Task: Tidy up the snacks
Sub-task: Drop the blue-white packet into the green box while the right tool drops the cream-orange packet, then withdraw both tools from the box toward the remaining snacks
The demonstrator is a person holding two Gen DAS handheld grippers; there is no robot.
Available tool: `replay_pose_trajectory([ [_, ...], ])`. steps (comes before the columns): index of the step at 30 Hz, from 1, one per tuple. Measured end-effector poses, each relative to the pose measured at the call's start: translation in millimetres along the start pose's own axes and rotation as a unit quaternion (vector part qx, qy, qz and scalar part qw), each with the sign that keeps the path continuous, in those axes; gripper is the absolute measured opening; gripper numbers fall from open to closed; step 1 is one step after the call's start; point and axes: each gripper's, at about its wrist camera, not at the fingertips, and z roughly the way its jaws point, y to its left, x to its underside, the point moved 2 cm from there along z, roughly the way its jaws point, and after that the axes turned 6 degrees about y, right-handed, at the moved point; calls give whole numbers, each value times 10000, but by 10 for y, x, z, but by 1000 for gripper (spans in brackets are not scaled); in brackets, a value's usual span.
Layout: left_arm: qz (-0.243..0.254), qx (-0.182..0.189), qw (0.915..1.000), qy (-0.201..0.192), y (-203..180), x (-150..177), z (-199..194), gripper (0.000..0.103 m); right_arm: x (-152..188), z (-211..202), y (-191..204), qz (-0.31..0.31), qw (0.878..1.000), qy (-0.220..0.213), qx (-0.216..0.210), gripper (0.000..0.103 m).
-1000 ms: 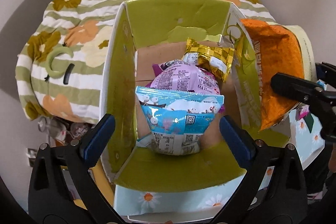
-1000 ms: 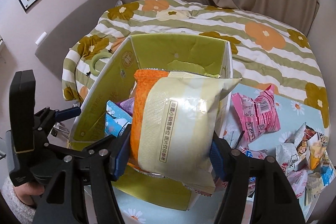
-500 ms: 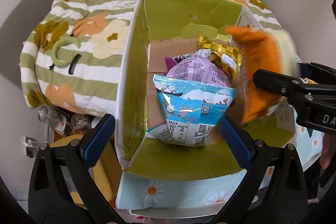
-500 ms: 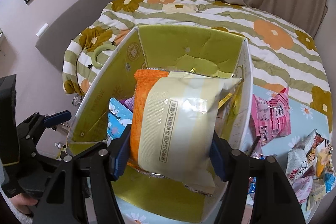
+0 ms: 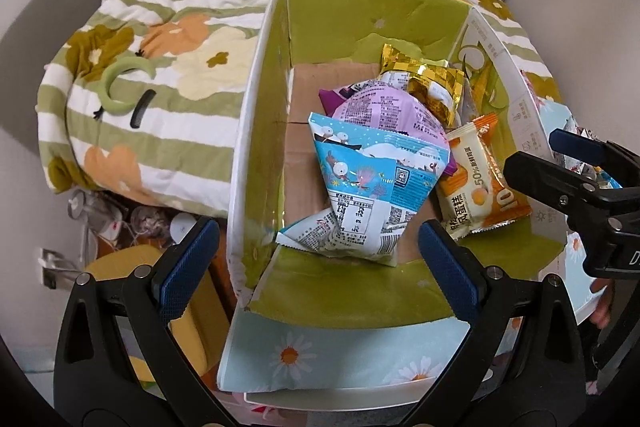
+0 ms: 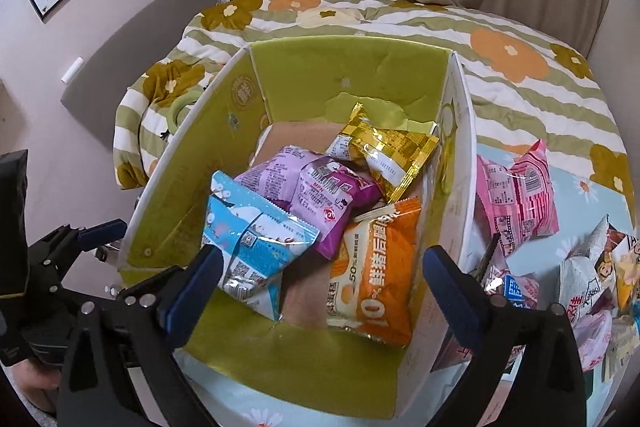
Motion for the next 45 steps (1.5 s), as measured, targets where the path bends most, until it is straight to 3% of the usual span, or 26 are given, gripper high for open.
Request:
replay_pose_trajectory([
  [7,-38,90,9998,-188,-60,31,-233,99,76,-238,27,-17,9999,-73,94,99],
  [15,79,353,9986,-376,-338,103,-458,99,317,-745,-154,176,9979,-493,378,99],
  [21,167,470,9978,-433,-784,225,-586,99,569,-1104,-476,399,9947,-735,603,99],
  [28,218,530,9974,-426,-1505,450,-676,99,942,-1487,-1142,665,9910,-885,757,99],
  [37,163,556,9982,-139,-2532,788,-490,99,1330,-1736,-1896,596,9919,-782,800,99],
  [45,-106,552,9979,309,-2984,1030,40,99,1552,-1577,-2347,474,9953,-630,558,99],
])
